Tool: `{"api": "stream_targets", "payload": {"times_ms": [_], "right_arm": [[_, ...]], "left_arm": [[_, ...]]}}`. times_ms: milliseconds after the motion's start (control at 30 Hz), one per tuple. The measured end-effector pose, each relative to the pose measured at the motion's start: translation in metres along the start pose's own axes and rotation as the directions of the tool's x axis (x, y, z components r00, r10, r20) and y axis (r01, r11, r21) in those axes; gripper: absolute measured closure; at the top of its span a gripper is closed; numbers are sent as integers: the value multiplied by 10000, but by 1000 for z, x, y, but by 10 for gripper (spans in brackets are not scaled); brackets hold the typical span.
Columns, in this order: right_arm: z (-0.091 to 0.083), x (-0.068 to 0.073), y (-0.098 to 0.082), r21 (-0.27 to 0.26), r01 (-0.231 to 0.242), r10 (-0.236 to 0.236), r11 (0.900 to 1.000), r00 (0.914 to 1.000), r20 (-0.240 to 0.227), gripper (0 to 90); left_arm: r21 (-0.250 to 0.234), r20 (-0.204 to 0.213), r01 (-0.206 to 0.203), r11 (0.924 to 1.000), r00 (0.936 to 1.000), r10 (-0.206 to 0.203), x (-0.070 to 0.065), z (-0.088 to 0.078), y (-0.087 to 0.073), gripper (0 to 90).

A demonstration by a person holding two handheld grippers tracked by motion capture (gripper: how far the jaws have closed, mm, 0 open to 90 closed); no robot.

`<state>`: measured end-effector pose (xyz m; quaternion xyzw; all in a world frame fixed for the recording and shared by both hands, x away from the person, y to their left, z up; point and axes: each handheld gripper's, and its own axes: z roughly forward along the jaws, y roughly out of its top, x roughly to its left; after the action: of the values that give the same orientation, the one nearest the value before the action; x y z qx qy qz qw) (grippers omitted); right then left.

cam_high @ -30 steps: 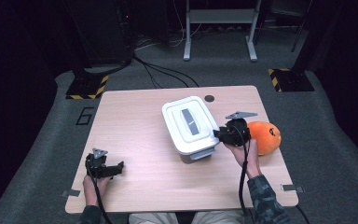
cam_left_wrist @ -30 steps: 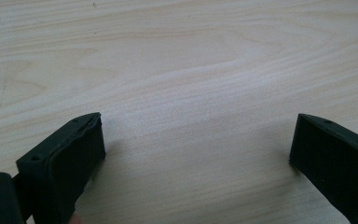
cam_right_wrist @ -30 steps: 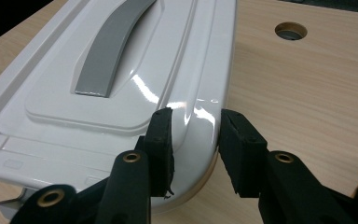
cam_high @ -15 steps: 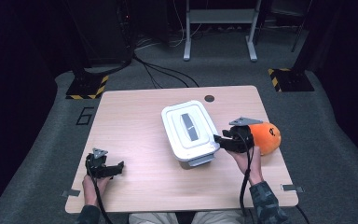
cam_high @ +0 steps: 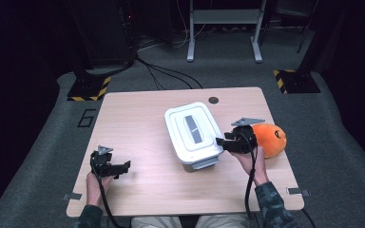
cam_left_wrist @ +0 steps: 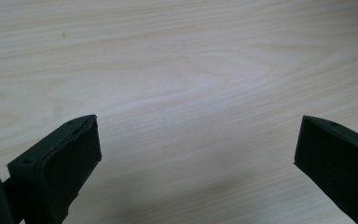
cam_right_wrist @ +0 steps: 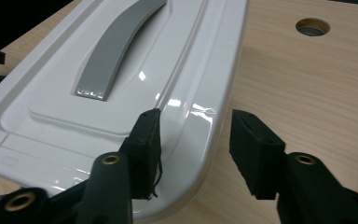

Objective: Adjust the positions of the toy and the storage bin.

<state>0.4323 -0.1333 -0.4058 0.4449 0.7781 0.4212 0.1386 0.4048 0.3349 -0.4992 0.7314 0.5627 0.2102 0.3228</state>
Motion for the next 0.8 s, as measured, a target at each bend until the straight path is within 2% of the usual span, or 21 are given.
{"api": "stream_targets", "payload": {"times_ms": [100, 167, 233, 267, 400, 433, 533, 633, 700, 800], "right_arm": [[0, 3, -1, -53, 61, -62, 10000, 9999, -88, 565], [-1, 7, -3, -130, 153, -152, 9998, 9999, 26, 569], [-2, 8, -4, -135, 105, -105, 9999, 9999, 33, 569], [-3, 10, -6, -192, 79, -78, 9998, 10000, 26, 566], [-4, 14, -10, -336, 114, -115, 9994, 9999, -22, 557], [-4, 15, -10, -358, 128, -130, 9993, 9999, -42, 556], [-4, 17, -11, -344, 158, -160, 9993, 9999, -58, 555], [-3, 19, -11, -337, 171, -174, 9993, 9998, -113, 552], [-3, 22, -11, -307, 232, -236, 9993, 9996, -134, 551], [-3, 24, -11, -297, 295, -301, 9991, 9994, -173, 551]], "left_arm": [[-65, 167, -210, 9998, 9996, 211, -6, -2, 7, 9], [-267, 377, -627, 9977, 9973, 637, -17, -6, 16, 24], [-311, 363, -767, 9966, 9963, 778, -20, -7, 19, 35], [-350, 449, -938, 9950, 9944, 953, -27, -8, 26, 36], [-337, 609, -1143, 9929, 9914, 1162, -37, -8, 35, 38], [-297, 855, -1222, 9921, 9886, 1243, -44, -7, 41, 37], [-381, 923, -1490, 9881, 9841, 1520, -53, -6, 49, 38], [-362, 1028, -1536, 9875, 9823, 1566, -58, -5, 54, 39], [-335, 1077, -1769, 9837, 9778, 1795, -64, -4, 65, 40], [-320, 1172, -1709, 9848, 9778, 1735, -70, -4, 74, 48]]}}
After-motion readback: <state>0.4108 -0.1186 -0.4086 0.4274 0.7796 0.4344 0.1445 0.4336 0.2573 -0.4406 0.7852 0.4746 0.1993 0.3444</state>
